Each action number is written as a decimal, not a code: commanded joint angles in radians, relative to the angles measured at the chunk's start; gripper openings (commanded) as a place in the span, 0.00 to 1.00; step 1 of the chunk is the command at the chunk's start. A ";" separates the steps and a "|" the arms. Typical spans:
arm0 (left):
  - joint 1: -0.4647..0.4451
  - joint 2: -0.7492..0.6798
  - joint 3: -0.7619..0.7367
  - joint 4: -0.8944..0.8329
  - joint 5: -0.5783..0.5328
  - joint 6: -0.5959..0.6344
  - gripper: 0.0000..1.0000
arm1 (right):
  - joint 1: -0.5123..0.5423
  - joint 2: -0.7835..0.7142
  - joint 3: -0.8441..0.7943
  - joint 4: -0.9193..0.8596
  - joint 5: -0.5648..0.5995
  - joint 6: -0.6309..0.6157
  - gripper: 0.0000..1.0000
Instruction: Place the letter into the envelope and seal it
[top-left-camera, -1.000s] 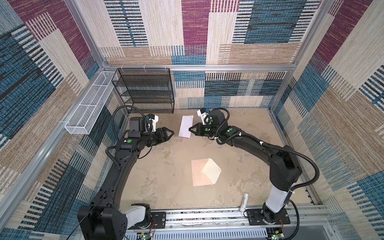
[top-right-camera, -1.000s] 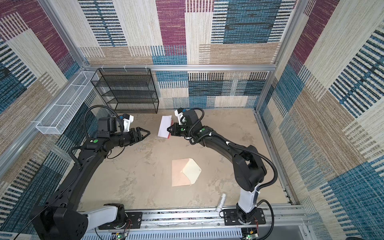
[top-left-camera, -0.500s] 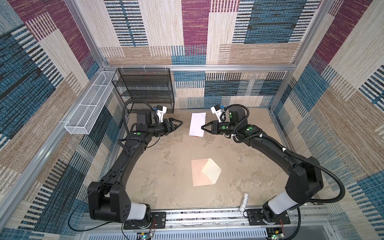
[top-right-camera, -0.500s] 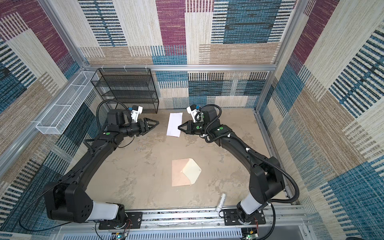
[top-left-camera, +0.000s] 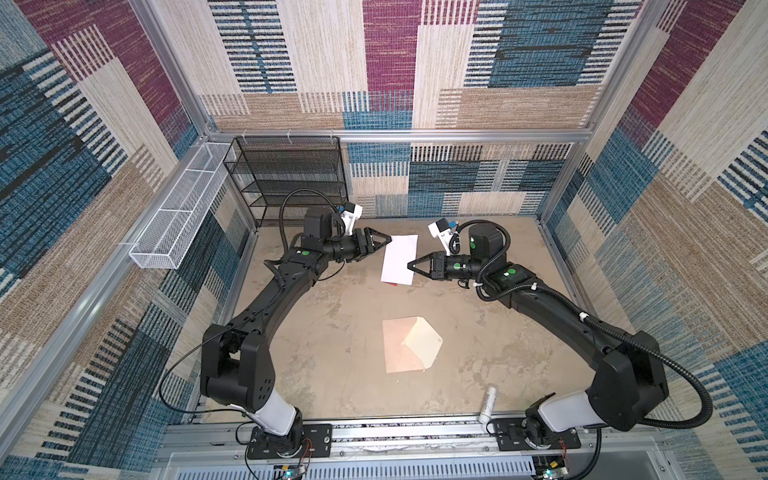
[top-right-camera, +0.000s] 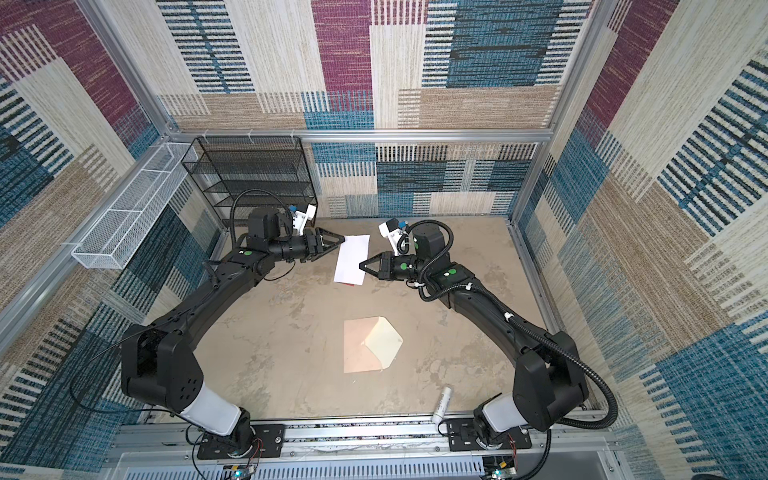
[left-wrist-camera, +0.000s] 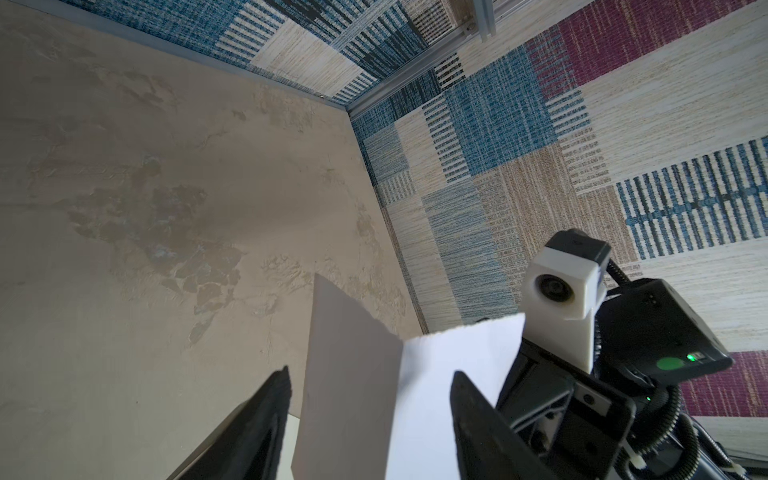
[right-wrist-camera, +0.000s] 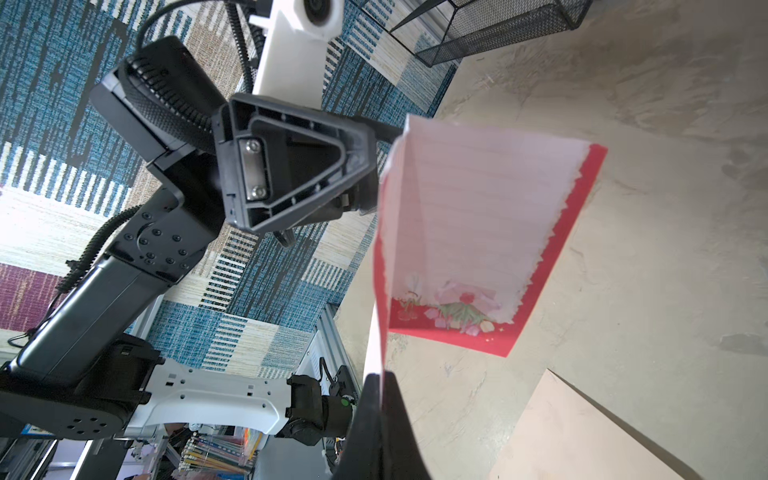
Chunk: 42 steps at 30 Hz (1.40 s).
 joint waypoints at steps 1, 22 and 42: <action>-0.017 0.013 0.013 0.065 0.026 -0.036 0.62 | -0.001 -0.015 -0.013 0.059 -0.037 0.023 0.02; -0.035 0.028 -0.028 0.180 0.128 -0.109 0.33 | -0.032 0.015 -0.041 0.088 -0.098 0.068 0.04; -0.033 0.029 -0.011 0.152 0.148 -0.103 0.00 | -0.054 0.001 -0.113 0.162 -0.124 0.103 0.44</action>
